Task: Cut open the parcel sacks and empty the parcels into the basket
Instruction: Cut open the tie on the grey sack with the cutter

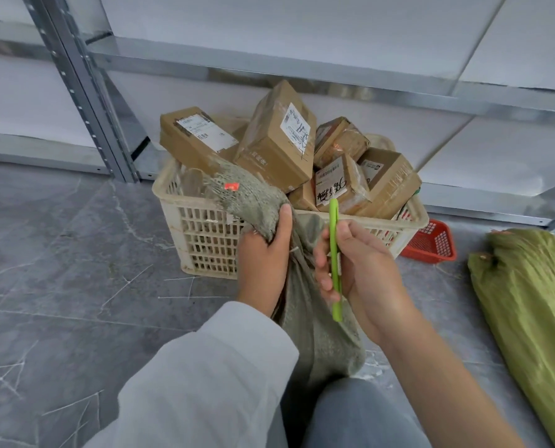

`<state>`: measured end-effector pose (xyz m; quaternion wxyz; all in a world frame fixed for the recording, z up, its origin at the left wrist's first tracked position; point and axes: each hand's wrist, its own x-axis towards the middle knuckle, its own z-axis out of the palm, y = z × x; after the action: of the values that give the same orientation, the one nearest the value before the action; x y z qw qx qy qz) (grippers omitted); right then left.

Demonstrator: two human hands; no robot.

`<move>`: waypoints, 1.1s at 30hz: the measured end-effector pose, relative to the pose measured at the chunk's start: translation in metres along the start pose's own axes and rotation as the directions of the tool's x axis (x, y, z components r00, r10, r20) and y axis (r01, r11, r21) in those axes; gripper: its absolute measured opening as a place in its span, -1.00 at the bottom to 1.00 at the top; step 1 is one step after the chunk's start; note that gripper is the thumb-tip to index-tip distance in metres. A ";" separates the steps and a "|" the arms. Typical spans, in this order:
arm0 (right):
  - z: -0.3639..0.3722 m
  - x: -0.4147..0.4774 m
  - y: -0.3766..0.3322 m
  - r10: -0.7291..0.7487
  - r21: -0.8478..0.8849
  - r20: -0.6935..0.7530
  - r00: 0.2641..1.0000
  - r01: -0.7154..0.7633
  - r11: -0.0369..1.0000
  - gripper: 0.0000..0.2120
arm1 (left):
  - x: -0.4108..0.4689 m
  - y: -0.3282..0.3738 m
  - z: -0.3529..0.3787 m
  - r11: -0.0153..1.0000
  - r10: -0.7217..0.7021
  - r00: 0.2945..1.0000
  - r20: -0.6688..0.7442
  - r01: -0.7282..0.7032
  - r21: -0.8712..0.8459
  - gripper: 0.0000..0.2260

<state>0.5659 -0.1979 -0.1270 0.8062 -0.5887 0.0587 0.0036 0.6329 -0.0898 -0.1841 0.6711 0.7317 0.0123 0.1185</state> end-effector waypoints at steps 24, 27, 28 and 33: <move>0.258 0.115 0.065 0.221 -0.680 0.266 0.938 0.020 0.733 -0.85 | 0.058 -0.051 -0.256 0.995 -0.075 0.968 0.238 0.088 -0.047 -0.80; 0.267 0.135 0.137 0.351 -0.731 0.172 0.921 -0.119 0.672 -0.82 | 0.062 -0.118 -0.276 0.951 -0.251 0.967 0.044 0.238 0.198 -0.94; 0.264 0.139 0.160 0.386 -0.740 0.143 0.911 -0.160 0.653 -0.83 | 0.061 -0.140 -0.280 0.923 -0.300 0.954 -0.016 0.294 0.250 -0.94; 0.237 0.145 0.241 0.491 -0.870 -0.053 0.870 -0.281 0.404 -0.93 | 0.039 -0.224 -0.299 0.839 -0.410 0.902 -0.135 0.431 0.331 -0.86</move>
<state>0.7133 0.0916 -0.2990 0.3848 -0.8735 0.0983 0.2815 0.6453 0.2322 -0.3774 0.5376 0.8157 0.2131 -0.0146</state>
